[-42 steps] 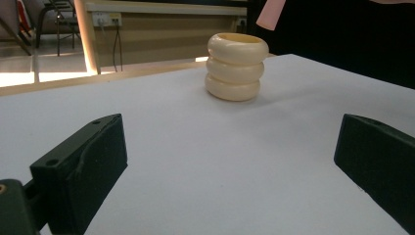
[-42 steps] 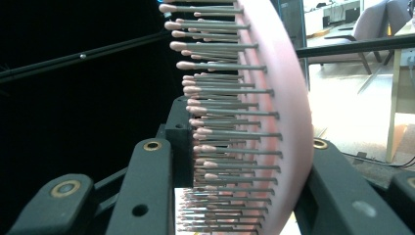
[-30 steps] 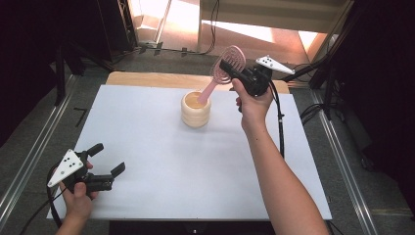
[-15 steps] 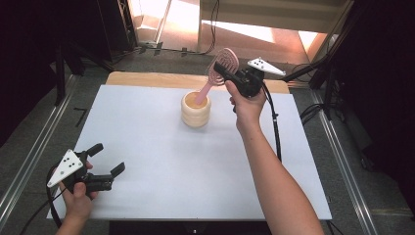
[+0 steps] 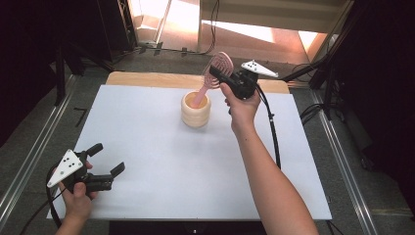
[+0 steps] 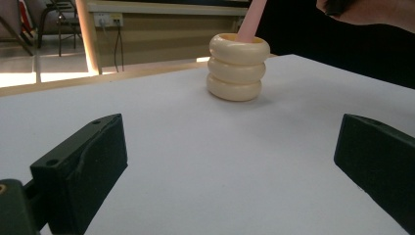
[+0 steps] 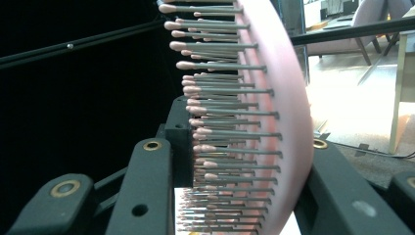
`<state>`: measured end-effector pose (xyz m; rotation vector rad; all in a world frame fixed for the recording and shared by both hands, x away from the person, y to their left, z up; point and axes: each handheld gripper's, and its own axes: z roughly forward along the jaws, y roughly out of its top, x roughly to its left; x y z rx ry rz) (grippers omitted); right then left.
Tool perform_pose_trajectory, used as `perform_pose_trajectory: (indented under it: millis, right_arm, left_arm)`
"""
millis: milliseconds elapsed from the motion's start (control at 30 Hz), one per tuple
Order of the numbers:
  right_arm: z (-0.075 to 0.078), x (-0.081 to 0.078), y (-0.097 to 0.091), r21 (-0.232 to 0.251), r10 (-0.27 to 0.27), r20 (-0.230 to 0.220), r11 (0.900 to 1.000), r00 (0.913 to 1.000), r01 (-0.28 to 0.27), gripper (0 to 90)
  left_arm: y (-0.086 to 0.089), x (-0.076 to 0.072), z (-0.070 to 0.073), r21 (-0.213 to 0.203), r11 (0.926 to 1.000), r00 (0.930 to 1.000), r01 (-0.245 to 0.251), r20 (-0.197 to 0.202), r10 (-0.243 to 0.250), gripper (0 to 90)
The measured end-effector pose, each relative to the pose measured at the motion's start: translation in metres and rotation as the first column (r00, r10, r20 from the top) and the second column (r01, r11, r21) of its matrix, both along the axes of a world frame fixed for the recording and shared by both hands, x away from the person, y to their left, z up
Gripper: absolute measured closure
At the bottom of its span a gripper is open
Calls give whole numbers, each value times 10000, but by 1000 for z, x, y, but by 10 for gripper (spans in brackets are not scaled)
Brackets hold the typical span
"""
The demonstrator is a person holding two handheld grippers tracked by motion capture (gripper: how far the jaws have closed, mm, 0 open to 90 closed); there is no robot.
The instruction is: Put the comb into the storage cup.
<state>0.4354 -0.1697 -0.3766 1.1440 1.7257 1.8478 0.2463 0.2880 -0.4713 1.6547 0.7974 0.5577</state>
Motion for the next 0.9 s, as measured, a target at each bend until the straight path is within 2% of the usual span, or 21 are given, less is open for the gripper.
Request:
perform_pose_trajectory:
  millis: [400,700,900]
  right_arm:
    - [-7,2,6,-156,-109,-137,9998,9998,106,621]
    - [-17,4,13,-296,-99,-403,9995,9991,87,621]
    - [-28,5,13,-124,-241,-696,9997,9973,233,621]
  left_arm:
    - [0,0,0,14,10000,10000,10,-10,-10,0]
    - [-1,0,0,26,10000,10000,-24,1,24,0]
    - [0,0,0,24,10000,10000,-28,25,28,1]
